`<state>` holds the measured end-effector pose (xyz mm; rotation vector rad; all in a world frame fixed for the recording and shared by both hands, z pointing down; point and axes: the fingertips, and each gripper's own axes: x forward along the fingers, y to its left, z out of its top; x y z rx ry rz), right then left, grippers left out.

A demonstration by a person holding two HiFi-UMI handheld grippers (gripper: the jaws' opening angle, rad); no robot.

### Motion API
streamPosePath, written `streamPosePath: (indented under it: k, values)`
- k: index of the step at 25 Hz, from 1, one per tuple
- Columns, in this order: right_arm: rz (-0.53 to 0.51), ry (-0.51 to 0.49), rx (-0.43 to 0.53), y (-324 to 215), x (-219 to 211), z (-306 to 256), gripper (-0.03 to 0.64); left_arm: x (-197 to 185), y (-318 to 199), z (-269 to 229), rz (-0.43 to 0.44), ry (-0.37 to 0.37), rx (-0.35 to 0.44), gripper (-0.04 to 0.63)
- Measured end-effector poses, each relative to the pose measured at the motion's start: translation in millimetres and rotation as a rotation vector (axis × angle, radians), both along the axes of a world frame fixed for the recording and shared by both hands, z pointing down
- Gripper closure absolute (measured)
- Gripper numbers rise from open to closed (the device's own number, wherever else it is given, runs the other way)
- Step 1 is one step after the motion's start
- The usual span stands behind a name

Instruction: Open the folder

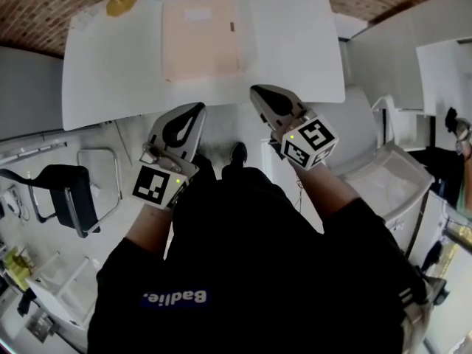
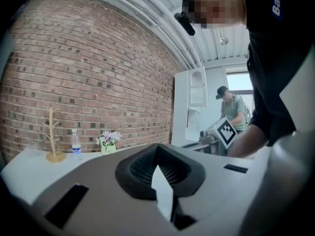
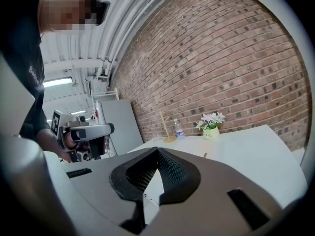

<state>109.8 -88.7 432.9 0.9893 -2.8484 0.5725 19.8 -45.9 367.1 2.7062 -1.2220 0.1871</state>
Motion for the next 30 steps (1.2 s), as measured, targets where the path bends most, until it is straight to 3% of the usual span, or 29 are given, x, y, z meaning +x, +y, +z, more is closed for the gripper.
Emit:
streamPosePath:
  k: [17,24,30]
  values:
    - [0.18,0.056,-0.11,-72,-6,83,0.589,-26,-69,77,0.058,-0.167,-0.022,0.595]
    - [0.221,0.062,-0.14,-98,-10,104,0.589,-24,-93,127,0.12,-0.353,-0.046,0.594]
    - [0.247,0.043,-0.22,-108,-9,140,0.589,-16,-107,177,0.199,-0.48,-0.066,0.594]
